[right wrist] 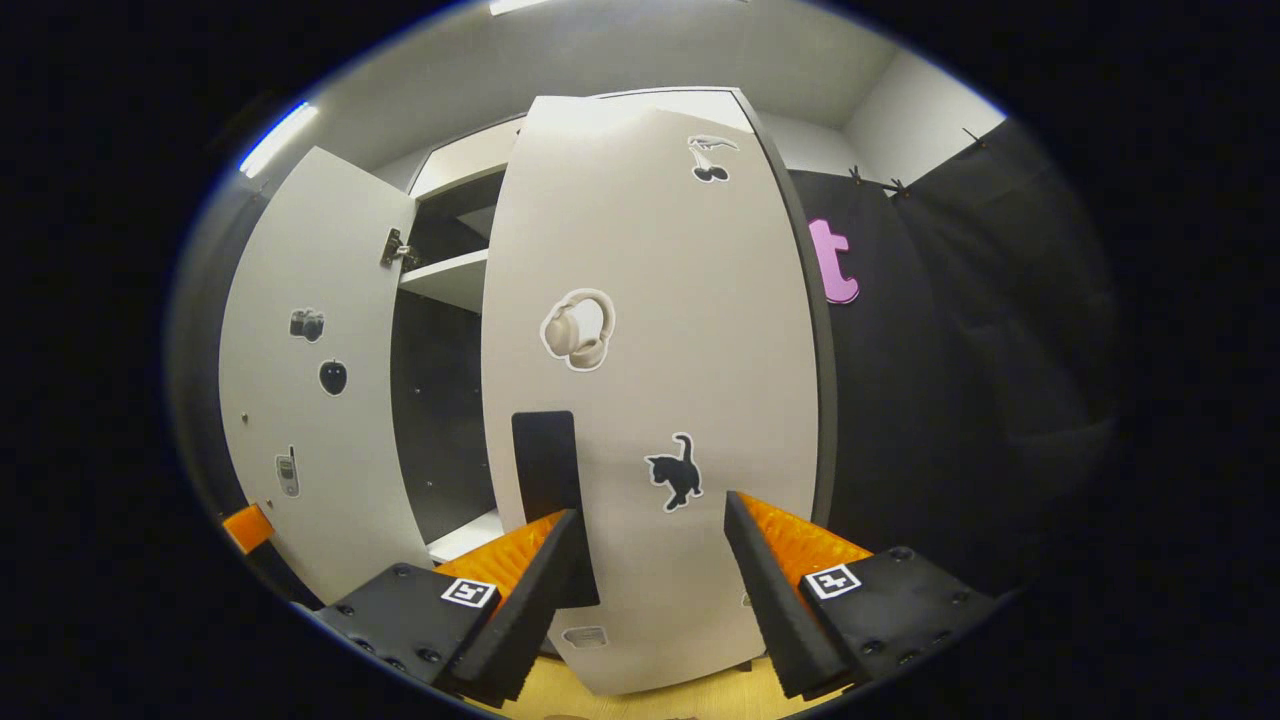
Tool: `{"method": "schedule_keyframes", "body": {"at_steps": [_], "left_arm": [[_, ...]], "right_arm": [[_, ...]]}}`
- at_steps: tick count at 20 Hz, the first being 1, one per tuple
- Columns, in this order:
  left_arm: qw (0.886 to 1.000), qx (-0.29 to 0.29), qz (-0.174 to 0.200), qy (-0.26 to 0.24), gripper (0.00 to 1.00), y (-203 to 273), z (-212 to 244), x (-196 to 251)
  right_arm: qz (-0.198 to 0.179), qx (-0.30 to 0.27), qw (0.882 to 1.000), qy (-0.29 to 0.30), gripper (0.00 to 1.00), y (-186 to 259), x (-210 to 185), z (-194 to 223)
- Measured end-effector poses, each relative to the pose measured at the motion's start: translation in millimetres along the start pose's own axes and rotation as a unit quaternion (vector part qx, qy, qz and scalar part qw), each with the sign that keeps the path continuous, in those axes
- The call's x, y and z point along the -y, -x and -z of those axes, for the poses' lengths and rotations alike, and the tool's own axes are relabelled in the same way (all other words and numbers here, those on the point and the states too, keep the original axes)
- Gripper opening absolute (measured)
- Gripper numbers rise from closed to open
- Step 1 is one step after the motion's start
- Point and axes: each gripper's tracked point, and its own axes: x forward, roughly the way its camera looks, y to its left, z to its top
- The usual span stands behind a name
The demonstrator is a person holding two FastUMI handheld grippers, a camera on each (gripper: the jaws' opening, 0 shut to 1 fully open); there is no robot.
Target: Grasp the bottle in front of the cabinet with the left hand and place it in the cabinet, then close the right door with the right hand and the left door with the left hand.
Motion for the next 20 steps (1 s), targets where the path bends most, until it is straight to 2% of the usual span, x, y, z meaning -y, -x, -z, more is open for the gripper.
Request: {"method": "schedule_keyframes", "body": {"at_steps": [3, 4, 5, 6, 8, 9, 10, 11, 14, 15, 17, 18, 20], "left_arm": [[1.000, 0.024, -0.009, -0.013, 0.94, 7, -31, -10], [0.999, 0.034, -0.017, -0.019, 0.94, 11, -38, -15], [0.998, 0.041, -0.028, -0.029, 0.95, 14, -45, -23], [0.997, 0.044, -0.041, -0.039, 0.95, 18, -48, -30], [0.996, 0.044, -0.069, -0.044, 0.92, 25, -48, -50], [0.994, 0.045, -0.086, -0.039, 0.95, 28, -49, -60], [0.993, 0.044, -0.102, -0.029, 0.95, 30, -51, -74], [0.992, 0.046, -0.117, -0.018, 0.95, 31, -53, -87], [0.984, 0.051, -0.168, -0.016, 0.92, 28, -57, -130], [0.982, 0.051, -0.180, -0.024, 0.95, 25, -57, -140], [0.980, 0.043, -0.190, -0.037, 0.98, 15, -53, -150], [0.980, 0.039, -0.191, -0.039, 0.95, 15, -50, -151], [0.980, 0.036, -0.191, -0.037, 0.95, 10, -46, -154]], "right_arm": [[0.000, 0.002, 1.000, 0.008, 0.96, -6, -6, 0], [0.000, 0.002, 1.000, 0.008, 0.88, -9, -7, 1], [0.000, 0.004, 1.000, 0.006, 0.88, -9, -8, 1], [0.000, 0.003, 1.000, 0.002, 0.96, -11, -10, 3], [-0.003, 0.005, 1.000, -0.002, 0.96, -15, -11, 4], [-0.004, 0.007, 1.000, -0.002, 0.88, -18, -11, 4], [-0.004, 0.008, 1.000, 0.000, 0.88, -20, -12, 5], [-0.004, 0.010, 1.000, 0.003, 0.96, -21, -13, 5], [-0.002, 0.009, 1.000, 0.007, 0.96, -21, -14, 7], [-0.002, 0.007, 1.000, 0.006, 0.96, -19, -14, 6], [-0.007, 0.010, 1.000, -0.001, 0.96, -10, -13, 1], [-0.007, 0.011, 1.000, -0.004, 0.96, -2, -10, -1], [-0.007, 0.011, 1.000, -0.007, 0.96, 21, -3, -1]]}}
